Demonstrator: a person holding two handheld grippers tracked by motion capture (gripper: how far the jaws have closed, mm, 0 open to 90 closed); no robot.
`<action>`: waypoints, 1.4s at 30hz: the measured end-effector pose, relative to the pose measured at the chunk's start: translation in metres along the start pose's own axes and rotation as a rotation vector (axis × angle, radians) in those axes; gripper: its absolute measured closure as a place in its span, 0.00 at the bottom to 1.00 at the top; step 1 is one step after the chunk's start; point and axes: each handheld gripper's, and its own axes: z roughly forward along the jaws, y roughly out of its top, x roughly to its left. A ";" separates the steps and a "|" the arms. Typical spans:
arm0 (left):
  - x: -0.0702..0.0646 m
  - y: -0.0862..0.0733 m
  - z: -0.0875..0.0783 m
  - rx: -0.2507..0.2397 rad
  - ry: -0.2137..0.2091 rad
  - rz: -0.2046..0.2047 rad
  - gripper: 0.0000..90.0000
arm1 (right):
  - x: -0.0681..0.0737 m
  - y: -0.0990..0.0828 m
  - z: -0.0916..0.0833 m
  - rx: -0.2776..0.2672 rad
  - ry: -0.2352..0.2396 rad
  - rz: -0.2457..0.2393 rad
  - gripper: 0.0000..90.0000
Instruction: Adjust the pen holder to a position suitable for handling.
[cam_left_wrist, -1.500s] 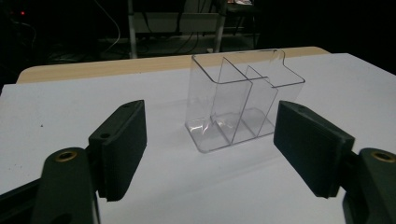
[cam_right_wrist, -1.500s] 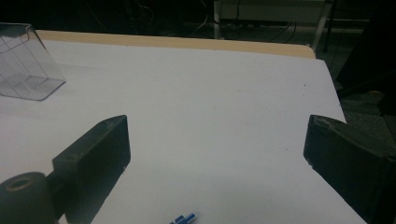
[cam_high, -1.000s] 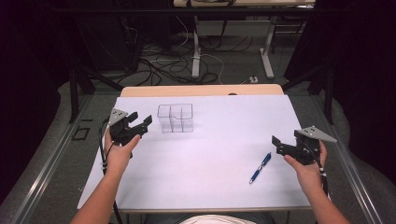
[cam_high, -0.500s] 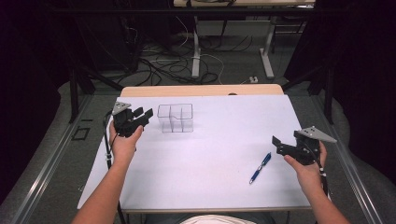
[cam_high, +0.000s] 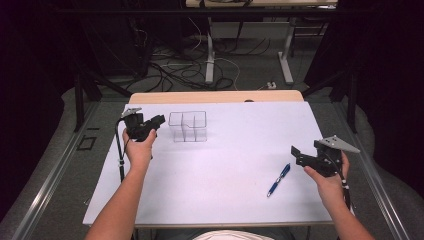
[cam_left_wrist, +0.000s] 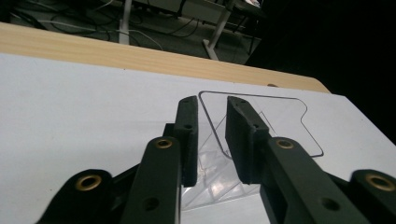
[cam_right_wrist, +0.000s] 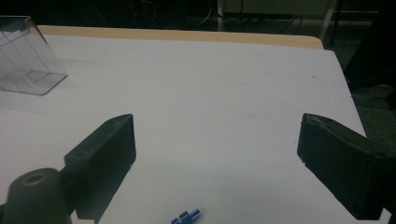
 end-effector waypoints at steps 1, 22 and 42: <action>0.000 0.000 0.000 0.000 0.000 0.000 0.85 | 0.000 0.000 0.000 0.000 0.000 0.000 0.12; 0.011 -0.011 0.031 0.107 0.053 -0.003 1.00 | -0.001 -0.002 0.003 0.005 0.006 -0.002 0.12; 0.022 -0.019 0.053 0.129 0.049 0.041 1.00 | 0.000 -0.004 0.005 0.025 0.009 0.006 0.13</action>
